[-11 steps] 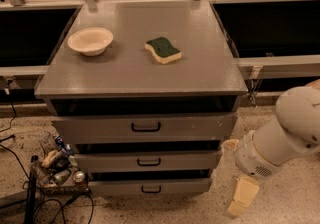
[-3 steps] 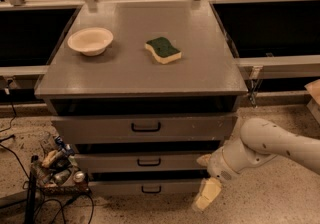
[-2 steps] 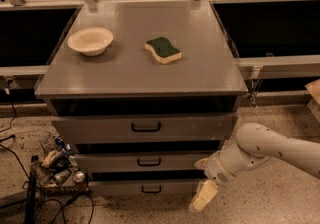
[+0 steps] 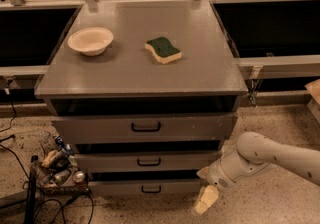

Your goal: Open bottom drawer

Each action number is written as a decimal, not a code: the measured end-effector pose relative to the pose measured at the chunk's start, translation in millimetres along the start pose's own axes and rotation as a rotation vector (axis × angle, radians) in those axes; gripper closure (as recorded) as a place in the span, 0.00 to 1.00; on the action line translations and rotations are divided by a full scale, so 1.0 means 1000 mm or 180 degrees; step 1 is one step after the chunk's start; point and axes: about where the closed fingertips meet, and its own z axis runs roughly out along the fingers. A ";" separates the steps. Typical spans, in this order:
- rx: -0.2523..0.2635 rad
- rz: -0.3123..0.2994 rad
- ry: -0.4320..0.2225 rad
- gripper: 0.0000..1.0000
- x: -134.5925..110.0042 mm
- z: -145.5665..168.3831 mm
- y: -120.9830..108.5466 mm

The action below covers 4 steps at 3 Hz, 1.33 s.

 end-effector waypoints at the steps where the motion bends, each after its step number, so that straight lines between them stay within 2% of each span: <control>1: -0.0301 0.0011 0.0094 0.00 0.011 0.019 -0.007; 2: -0.0342 0.0101 0.0185 0.00 0.015 0.023 0.005; 3: 0.0153 0.0263 0.0148 0.00 0.015 0.024 -0.004; 4: 0.0398 0.0328 0.0078 0.00 0.015 0.025 -0.012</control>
Offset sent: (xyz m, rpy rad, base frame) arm 0.0072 0.0046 -0.0293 -0.1172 -0.0085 -0.1006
